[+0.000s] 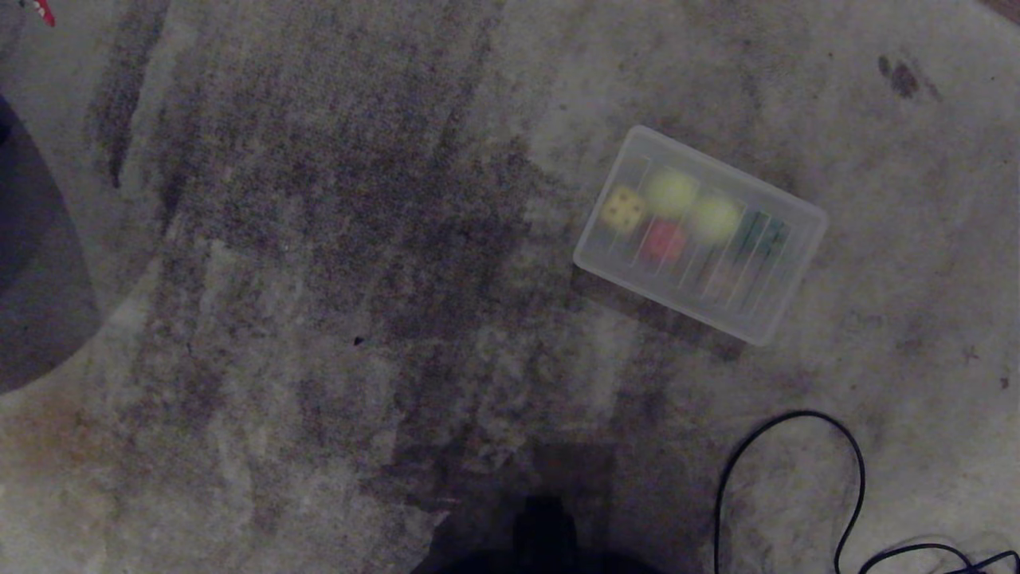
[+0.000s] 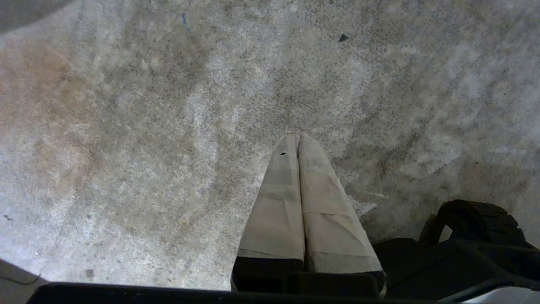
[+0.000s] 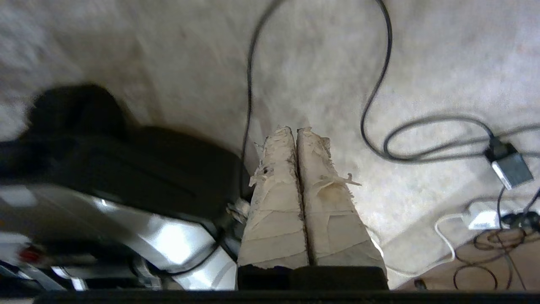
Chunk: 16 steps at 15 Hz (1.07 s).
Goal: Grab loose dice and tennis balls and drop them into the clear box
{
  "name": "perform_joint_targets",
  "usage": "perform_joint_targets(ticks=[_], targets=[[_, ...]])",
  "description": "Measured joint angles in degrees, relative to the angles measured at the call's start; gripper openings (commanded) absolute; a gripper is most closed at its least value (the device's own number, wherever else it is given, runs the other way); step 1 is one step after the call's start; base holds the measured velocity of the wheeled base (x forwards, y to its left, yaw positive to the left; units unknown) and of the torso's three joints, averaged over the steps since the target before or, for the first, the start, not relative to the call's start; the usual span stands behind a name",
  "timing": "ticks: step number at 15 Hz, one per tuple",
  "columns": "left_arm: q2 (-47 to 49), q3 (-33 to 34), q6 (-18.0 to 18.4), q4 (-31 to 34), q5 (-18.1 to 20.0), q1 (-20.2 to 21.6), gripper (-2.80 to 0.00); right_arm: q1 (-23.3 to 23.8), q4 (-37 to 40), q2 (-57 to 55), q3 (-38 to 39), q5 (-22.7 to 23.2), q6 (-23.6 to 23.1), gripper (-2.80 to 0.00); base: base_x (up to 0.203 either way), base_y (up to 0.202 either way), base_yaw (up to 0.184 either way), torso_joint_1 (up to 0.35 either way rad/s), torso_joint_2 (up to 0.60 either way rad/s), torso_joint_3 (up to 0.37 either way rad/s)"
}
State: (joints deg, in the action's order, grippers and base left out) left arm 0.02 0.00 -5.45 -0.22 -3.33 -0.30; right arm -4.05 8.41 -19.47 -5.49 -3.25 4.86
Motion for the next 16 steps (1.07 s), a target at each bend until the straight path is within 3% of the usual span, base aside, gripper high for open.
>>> perform_joint_targets(ticks=[2, 8, 16], targets=[[0.0, 0.0, 0.0, 0.0, 0.0, 0.0, -2.8, 1.2, -0.8, 3.9, 1.9, 2.6, -2.3, -2.8, 0.0, 0.0, 0.0, 0.0, 0.0, 0.0], [0.0, 0.0, 0.0, 0.0, 0.0, 0.0, -2.8, 3.1, -3.4, 16.8, 3.4, 3.3, -3.7, -2.8, 0.0, 0.0, 0.0, 0.0, 0.0, 0.0], [0.0, 0.0, 0.0, 0.0, 0.0, 0.0, -2.8, 3.3, -3.4, 19.5, 3.5, 3.4, -3.3, -2.8, 0.0, 0.0, 0.0, 0.0, 0.0, 0.0]])
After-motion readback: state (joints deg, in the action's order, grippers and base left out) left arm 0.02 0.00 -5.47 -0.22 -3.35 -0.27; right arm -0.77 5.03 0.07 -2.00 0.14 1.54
